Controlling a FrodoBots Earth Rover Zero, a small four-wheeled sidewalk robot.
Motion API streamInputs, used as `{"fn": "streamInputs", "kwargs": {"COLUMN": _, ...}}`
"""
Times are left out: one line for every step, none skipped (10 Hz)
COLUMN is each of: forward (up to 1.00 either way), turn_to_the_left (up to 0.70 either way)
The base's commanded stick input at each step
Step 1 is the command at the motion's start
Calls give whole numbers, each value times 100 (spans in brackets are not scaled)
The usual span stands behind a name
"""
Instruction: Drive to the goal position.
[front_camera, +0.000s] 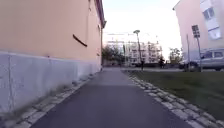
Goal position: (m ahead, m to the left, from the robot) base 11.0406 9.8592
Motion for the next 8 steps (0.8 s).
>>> {"fn": "streamInputs", "kwargs": {"forward": 50, "turn_to_the_left": 0}}
{"fn": "streamInputs", "kwargs": {"forward": 50, "turn_to_the_left": 0}}
{"fn": "streamInputs", "kwargs": {"forward": 50, "turn_to_the_left": 0}}
{"fn": "streamInputs", "kwargs": {"forward": 50, "turn_to_the_left": 0}}
{"fn": "streamInputs", "kwargs": {"forward": 50, "turn_to_the_left": 0}}
{"fn": "streamInputs", "kwargs": {"forward": 50, "turn_to_the_left": 0}}
{"fn": "streamInputs", "kwargs": {"forward": 50, "turn_to_the_left": 0}}
{"fn": "streamInputs", "kwargs": {"forward": 50, "turn_to_the_left": 0}}
